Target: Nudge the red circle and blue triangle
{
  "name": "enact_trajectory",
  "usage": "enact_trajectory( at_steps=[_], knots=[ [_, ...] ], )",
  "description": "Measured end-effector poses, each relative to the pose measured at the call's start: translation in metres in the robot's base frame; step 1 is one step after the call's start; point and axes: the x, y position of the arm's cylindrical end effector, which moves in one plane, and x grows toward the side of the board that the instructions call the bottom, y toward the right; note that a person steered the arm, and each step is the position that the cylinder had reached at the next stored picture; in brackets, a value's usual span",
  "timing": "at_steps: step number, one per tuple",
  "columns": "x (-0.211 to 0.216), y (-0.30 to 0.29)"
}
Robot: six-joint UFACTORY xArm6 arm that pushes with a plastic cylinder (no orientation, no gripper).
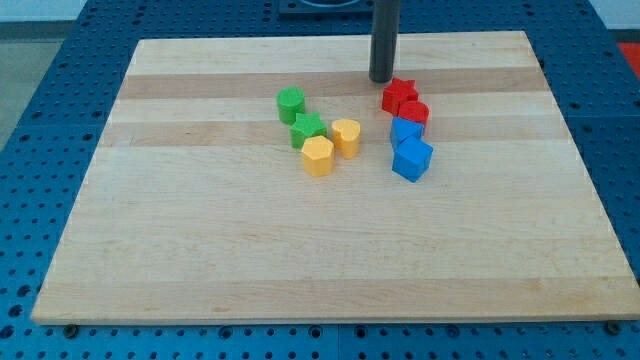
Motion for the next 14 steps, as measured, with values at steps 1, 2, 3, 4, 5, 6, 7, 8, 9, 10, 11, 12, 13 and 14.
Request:
enact_trajectory(
  at_steps=[1,2,3,4,5,6,7,8,9,10,11,12,13,14],
  knots=[
    [0.006,0.031],
    [0.031,0.055],
    [0.063,0.063],
    [0.087,0.064],
    [0.094,0.063],
    [0.094,0.061],
    [0.094,0.061],
    [0.094,0.059],
    [0.094,0.058],
    [0.094,0.058],
    [0.094,0.058],
    [0.094,0.058],
    [0.094,0.057],
    [0.094,0.057]
  ],
)
